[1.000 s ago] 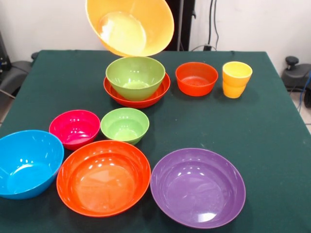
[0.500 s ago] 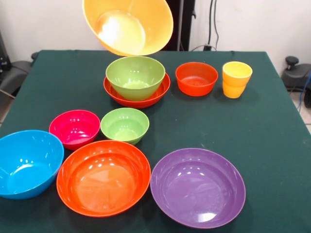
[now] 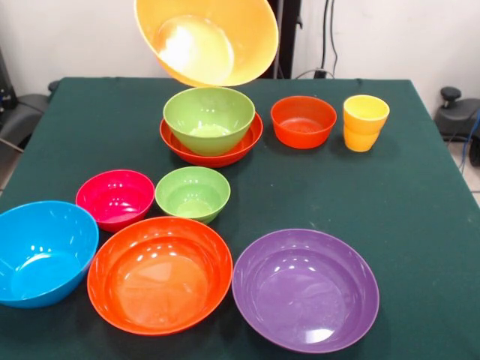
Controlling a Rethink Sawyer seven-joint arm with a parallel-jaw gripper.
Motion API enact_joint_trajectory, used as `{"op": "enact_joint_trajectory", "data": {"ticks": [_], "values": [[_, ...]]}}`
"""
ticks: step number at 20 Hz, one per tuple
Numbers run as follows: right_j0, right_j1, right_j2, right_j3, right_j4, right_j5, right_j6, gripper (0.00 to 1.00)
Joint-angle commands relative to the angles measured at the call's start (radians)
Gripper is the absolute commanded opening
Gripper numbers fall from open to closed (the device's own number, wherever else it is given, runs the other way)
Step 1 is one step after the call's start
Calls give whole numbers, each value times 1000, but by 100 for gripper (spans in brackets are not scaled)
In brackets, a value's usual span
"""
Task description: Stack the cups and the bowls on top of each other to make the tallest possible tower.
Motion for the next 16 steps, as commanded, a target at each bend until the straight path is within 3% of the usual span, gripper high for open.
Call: {"op": "enact_joint_trajectory", "data": {"ticks": [1, 16], "values": [[66, 82, -37, -79, 39, 121, 156, 0], [185, 197, -136, -155, 99, 72, 194, 0]]}}
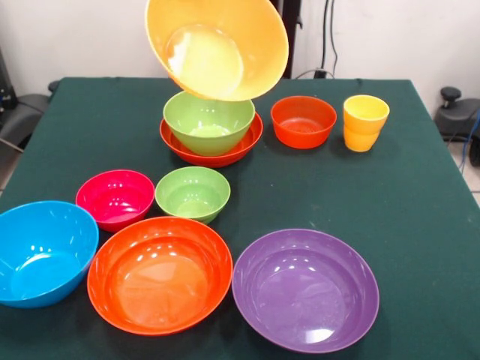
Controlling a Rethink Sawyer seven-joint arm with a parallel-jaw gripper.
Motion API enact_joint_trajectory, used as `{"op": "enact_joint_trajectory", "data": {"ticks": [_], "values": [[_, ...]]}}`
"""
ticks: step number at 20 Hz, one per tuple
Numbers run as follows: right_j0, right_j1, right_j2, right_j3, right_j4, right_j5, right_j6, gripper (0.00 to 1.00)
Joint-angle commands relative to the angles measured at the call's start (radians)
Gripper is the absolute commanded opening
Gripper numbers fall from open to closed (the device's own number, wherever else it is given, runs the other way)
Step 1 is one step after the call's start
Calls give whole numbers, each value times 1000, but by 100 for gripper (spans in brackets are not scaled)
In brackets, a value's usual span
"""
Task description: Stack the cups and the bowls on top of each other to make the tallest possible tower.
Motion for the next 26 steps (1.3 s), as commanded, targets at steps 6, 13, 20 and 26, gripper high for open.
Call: {"op": "enact_joint_trajectory", "data": {"ticks": [6, 13, 20, 26], "values": [[86, 125, -67, -84, 78, 35, 187, 0], [110, 143, -89, -95, 117, 30, 167, 0], [138, 179, -109, -109, 145, 3, 169, 0], [151, 195, -119, -124, 173, 7, 161, 0]]}}
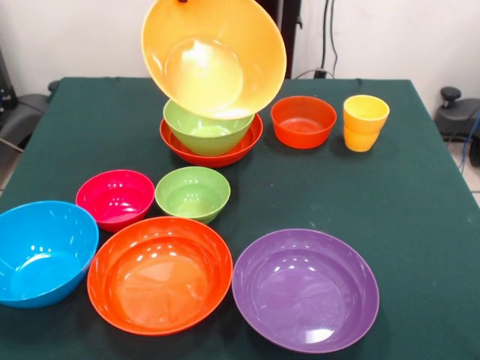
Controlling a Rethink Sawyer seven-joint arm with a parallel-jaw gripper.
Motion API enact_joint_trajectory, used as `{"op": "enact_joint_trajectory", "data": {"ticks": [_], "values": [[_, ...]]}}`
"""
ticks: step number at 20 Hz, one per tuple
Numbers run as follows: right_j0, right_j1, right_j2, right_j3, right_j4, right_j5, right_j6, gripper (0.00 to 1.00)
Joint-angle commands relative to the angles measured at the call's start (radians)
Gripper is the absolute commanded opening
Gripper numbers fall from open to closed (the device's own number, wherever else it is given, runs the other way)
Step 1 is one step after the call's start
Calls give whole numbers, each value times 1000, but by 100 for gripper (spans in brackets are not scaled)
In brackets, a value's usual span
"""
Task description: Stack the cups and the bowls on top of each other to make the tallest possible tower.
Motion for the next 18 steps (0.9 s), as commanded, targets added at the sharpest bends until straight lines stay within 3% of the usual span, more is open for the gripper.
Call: {"op": "enact_joint_trajectory", "data": {"ticks": [1, 7, 18], "values": [[36, 74, 7, -61, 59, 11, 160, 0], [51, 111, -2, -91, 94, -1, 167, 0], [135, 199, -60, -184, 179, 13, 212, 0]]}}
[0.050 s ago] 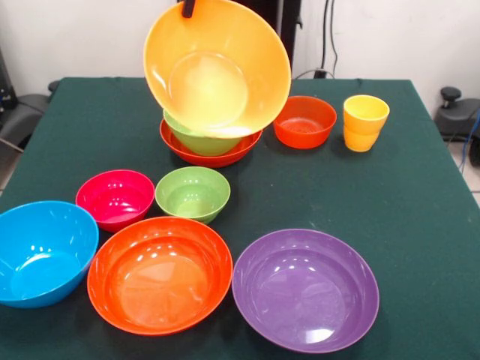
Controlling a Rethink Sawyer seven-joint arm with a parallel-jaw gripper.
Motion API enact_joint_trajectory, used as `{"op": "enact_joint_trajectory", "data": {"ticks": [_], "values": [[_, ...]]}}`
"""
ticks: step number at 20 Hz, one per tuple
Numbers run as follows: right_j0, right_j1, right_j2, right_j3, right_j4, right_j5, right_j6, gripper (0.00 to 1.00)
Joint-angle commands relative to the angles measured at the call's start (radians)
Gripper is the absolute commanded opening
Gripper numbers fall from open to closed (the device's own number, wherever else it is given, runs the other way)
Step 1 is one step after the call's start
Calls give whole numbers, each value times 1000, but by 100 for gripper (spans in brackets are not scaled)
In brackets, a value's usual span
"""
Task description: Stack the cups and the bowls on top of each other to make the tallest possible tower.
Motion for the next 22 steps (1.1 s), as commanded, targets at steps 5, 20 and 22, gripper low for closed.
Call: {"op": "enact_joint_trajectory", "data": {"ticks": [5, 20, 22], "values": [[76, 118, -21, -127, 110, 15, 206, 0], [76, 74, -22, -57, 144, 1, 134, 0], [73, 51, -20, -37, 143, 11, 121, 0]]}}
